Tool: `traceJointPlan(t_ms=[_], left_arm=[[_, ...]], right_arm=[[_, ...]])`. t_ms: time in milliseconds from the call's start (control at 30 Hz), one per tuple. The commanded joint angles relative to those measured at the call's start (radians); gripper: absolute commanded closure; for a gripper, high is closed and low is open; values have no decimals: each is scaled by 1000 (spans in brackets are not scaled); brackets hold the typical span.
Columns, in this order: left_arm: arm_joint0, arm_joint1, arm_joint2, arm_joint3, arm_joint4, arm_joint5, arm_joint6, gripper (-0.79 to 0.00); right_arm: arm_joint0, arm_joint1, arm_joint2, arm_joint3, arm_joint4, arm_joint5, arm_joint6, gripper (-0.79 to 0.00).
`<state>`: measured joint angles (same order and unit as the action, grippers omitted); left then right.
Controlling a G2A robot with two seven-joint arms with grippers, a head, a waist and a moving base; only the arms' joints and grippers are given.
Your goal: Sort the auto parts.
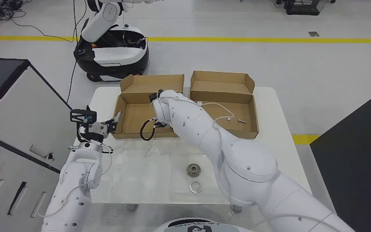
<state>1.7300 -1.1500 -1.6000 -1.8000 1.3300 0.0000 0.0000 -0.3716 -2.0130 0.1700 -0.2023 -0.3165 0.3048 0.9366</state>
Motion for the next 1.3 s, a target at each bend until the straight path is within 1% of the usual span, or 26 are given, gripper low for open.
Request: traceJointPlan(t_ms=[0, 100, 400, 633, 767, 900, 1200, 1267], left_arm=[[0, 0, 0, 0, 0, 0, 0, -785], [0, 0, 0, 0, 0, 0, 0, -785], [0, 0, 0, 0, 0, 0, 0, -785], [0, 0, 0, 0, 0, 0, 0, -785], [0, 0, 0, 0, 0, 0, 0, -785], [0, 0, 0, 0, 0, 0, 0, -785], [0, 0, 0, 0, 0, 0, 0, -785], [0, 0, 0, 0, 0, 0, 0, -785]], right_arm=[[-6, 5, 7, -9, -4, 0, -10, -785], [-10, 13, 18, -18, 6, -16, -30, -785], [16, 32, 73, -53, 43, -53, -30, -785], [53, 69, 139, -69, 101, -94, -9, -785], [80, 105, 193, -70, 157, -139, 16, -785], [104, 151, 249, -68, 209, -199, 55, -785], [131, 281, 389, -88, 337, -363, 188, -785], [131, 281, 389, -88, 337, -363, 188, -785]])
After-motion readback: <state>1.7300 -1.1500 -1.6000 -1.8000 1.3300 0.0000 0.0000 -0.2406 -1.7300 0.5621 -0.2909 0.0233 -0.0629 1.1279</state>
